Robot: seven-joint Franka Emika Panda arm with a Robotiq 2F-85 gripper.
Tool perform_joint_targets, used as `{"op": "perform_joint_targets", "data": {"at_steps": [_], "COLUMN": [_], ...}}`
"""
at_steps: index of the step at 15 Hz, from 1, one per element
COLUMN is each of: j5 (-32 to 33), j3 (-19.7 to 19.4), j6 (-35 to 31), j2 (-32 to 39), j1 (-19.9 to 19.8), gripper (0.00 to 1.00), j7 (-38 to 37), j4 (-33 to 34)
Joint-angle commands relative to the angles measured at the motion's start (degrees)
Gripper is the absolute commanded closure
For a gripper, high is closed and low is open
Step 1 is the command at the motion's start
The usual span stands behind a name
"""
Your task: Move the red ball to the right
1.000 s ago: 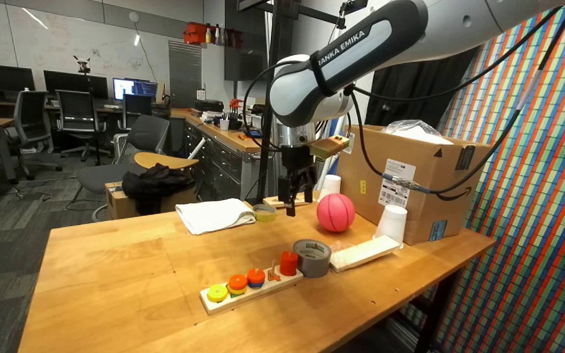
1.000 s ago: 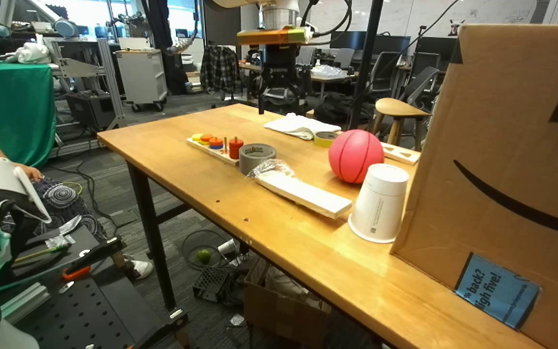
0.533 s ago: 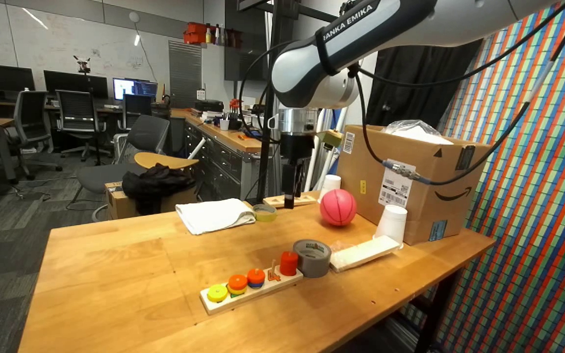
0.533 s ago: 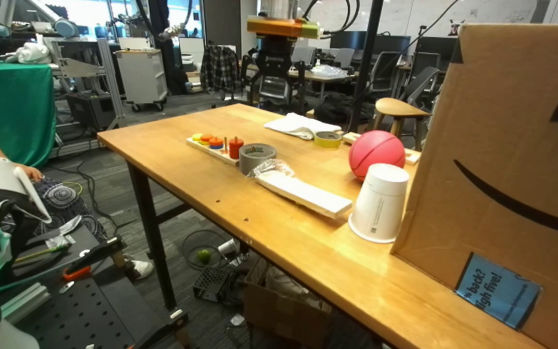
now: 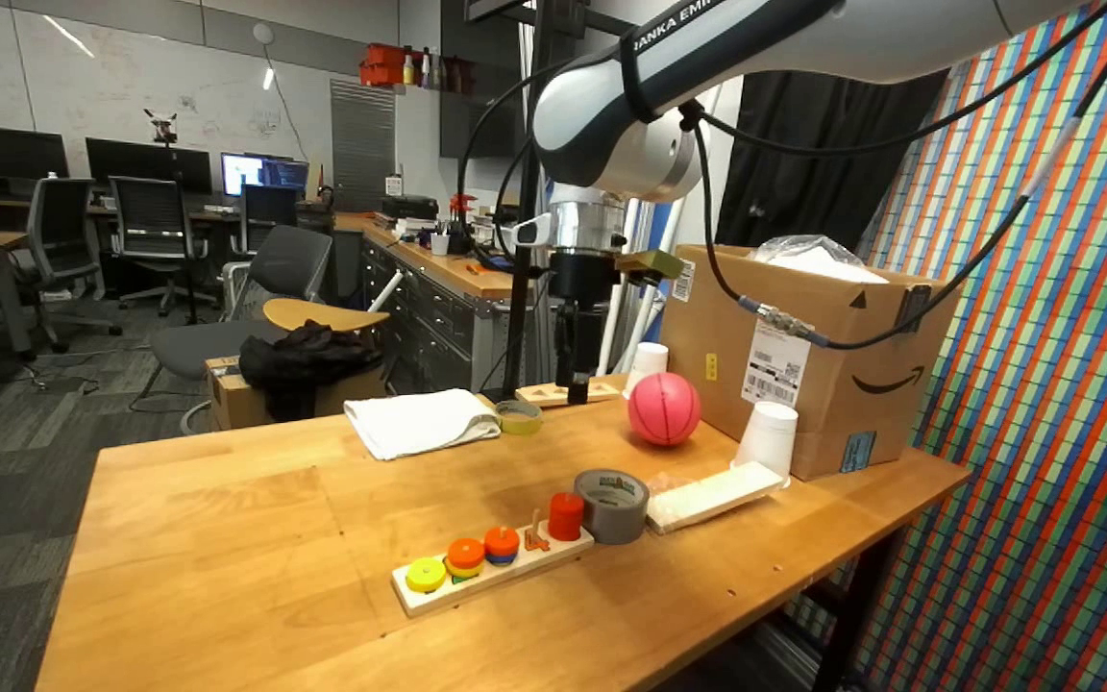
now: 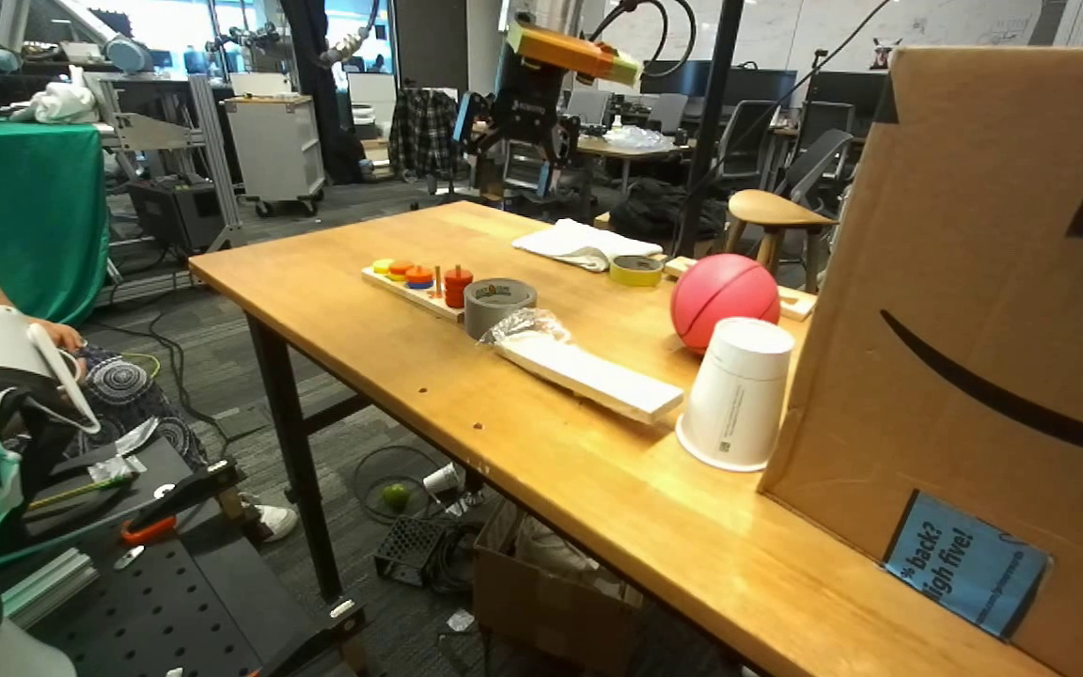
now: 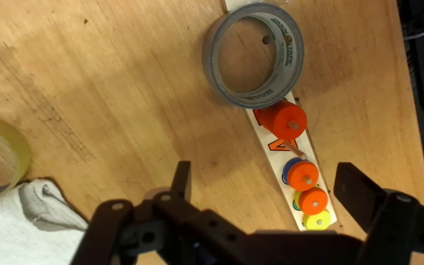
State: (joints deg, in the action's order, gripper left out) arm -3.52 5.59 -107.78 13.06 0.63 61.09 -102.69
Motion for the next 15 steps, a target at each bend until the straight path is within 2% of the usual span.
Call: {"op": "perform_joint_targets", "data": {"at_steps": [1,4,6,12,15], "j5": [-2.16,-1.35,-0.71,-0.32,0.76], "j3": [0.84,0.82,0.51,-1.46,-1.91], "j6": [5.42,9.61,11.52,7.58,6.58], "j2": [2.75,4.86,5.89,5.64,5.87], "j1": [-1.14,-1.04,-0.86,-0.11,-0.39], "gripper": [0.0,0.0,0.0,0.0,0.0], "j7": [11.49,18.99,20.87,3.27,-1.61], "j4": [5.66,9.02,10.65,10.57,10.31]}}
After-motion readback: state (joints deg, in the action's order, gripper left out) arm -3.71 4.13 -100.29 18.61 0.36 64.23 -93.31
